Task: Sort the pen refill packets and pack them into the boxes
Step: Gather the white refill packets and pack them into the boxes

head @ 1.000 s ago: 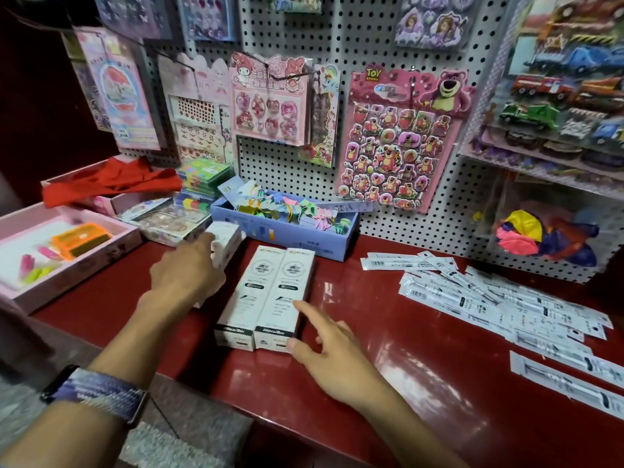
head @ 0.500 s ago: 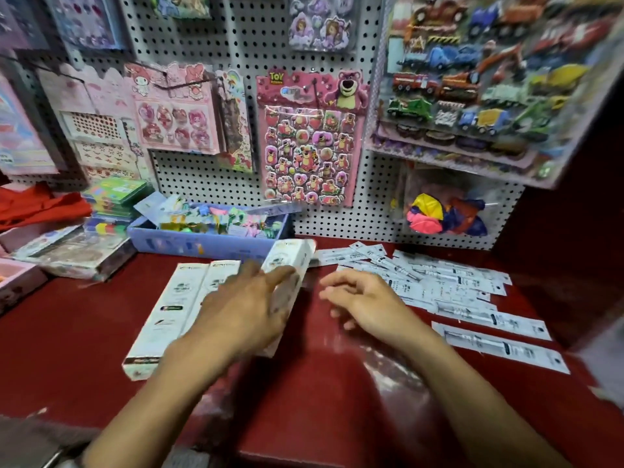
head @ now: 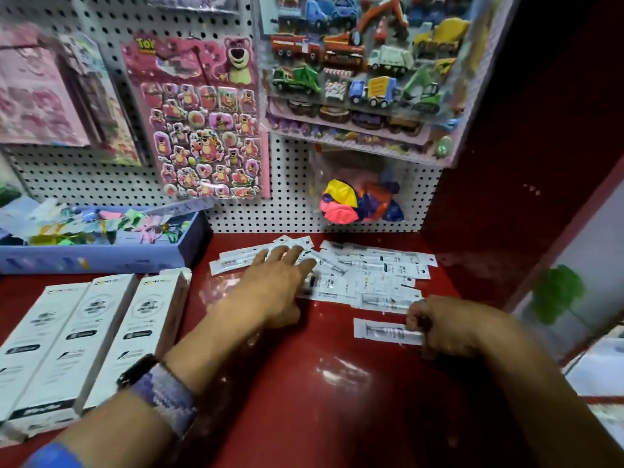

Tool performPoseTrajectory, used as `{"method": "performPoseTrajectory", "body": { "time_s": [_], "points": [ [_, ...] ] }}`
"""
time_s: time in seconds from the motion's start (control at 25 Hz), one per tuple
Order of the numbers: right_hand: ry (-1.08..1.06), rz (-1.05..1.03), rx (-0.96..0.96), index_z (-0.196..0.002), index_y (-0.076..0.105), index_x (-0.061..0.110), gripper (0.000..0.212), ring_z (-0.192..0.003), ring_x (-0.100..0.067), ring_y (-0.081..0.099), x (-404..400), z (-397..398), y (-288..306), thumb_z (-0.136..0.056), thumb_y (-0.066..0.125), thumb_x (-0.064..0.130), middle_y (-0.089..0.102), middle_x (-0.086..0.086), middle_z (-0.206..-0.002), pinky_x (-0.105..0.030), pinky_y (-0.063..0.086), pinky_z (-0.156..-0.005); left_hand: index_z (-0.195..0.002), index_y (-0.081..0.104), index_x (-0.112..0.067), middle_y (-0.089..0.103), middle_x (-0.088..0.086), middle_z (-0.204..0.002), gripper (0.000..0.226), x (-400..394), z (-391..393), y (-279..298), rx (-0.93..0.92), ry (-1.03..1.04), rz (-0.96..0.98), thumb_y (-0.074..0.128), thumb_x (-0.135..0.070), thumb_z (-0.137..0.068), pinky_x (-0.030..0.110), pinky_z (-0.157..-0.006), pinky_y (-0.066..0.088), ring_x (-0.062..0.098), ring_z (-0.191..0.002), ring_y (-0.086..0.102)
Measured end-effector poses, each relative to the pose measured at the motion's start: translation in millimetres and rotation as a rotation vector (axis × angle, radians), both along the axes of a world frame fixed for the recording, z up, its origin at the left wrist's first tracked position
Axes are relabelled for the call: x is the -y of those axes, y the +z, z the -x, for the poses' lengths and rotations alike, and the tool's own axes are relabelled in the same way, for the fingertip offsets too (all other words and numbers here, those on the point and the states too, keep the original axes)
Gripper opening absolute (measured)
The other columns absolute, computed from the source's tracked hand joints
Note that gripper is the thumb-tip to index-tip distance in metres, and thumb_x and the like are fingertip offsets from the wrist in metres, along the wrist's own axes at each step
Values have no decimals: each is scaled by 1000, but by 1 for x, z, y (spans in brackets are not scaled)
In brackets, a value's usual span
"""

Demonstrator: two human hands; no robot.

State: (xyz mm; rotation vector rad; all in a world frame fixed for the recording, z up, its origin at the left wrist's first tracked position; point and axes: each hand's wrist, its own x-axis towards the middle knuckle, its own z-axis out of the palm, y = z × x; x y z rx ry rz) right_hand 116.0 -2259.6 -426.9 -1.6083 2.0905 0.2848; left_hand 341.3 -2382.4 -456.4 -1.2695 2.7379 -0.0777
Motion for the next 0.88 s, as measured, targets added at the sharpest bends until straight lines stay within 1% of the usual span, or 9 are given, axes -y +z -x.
{"method": "performPoseTrajectory", "body": {
  "time_s": [0.08,0.12,0.2,0.28,0.36,0.52,0.64,0.76,0.88],
  "points": [
    [92,32,6,-115,58,31,37,-101,-17,54,1,-3,-8,-86,59,8,55,3,-120,-22,43,-77,-151,19,-26,13,6,-162,89,21,22,-8,75,7,-80,64,-29,-74,49,-120,6,26,-148,11],
    [149,58,20,-124,56,33,45,-109,-19,54,1,-8,-12,-87,58,8,51,2,-128,-25,44,-86,-149,25,-26,22,6,-159,84,30,29,-11,69,-8,-109,64,-29,-74,50,-119,7,26,-147,18],
    [227,84,84,-137,47,37,56,-127,-24,43,0,-21,-16,-89,56,9,42,1,-140,-35,40,-102,-131,47,-29,52,3,-136,62,41,38,-13,-4,-73,-133,64,-28,-71,48,-112,30,27,-129,45],
    [279,102,125,-143,38,41,63,-139,-25,28,-1,-35,-20,-90,55,11,33,4,-148,-42,32,-113,-112,58,-28,65,3,-109,44,44,39,-13,-84,-132,-97,61,-28,-68,40,-87,50,28,-105,57],
    [316,145,126,-147,34,40,66,-139,-25,26,0,-46,-25,-90,55,14,31,6,-148,-42,31,-114,-107,61,-26,66,5,-98,34,39,35,-18,-140,-189,-37,58,-29,-73,39,-76,51,29,-97,56],
    [359,201,121,-147,36,36,67,-134,-24,30,0,-55,-30,-87,58,15,34,5,-146,-41,34,-111,-97,58,-14,59,10,-100,21,25,25,-27,-292,-214,23,55,-34,-91,41,-76,47,32,-96,54],
    [343,258,124,-145,39,32,63,-135,-24,31,-1,-53,-34,-88,59,15,37,6,-146,-39,33,-112,-93,50,-16,62,12,-91,18,15,18,-15,-462,-80,-20,56,-32,-93,37,-67,44,35,-87,58],
    [318,370,108,-144,40,29,59,-129,-23,38,-1,-55,-38,-90,58,17,43,6,-142,-38,38,-107,-88,56,-15,67,6,-79,10,5,3,1,-812,103,-434,64,-22,-87,38,-71,53,27,-75,64],
    [358,460,100,-135,51,29,45,-119,-22,44,-1,-60,-43,-92,54,20,49,6,-132,-38,41,-101,-106,66,-10,74,17,-97,33,-8,-28,5,-954,299,-932,72,-17,-74,58,-85,54,41,-92,70]
  ]
}}
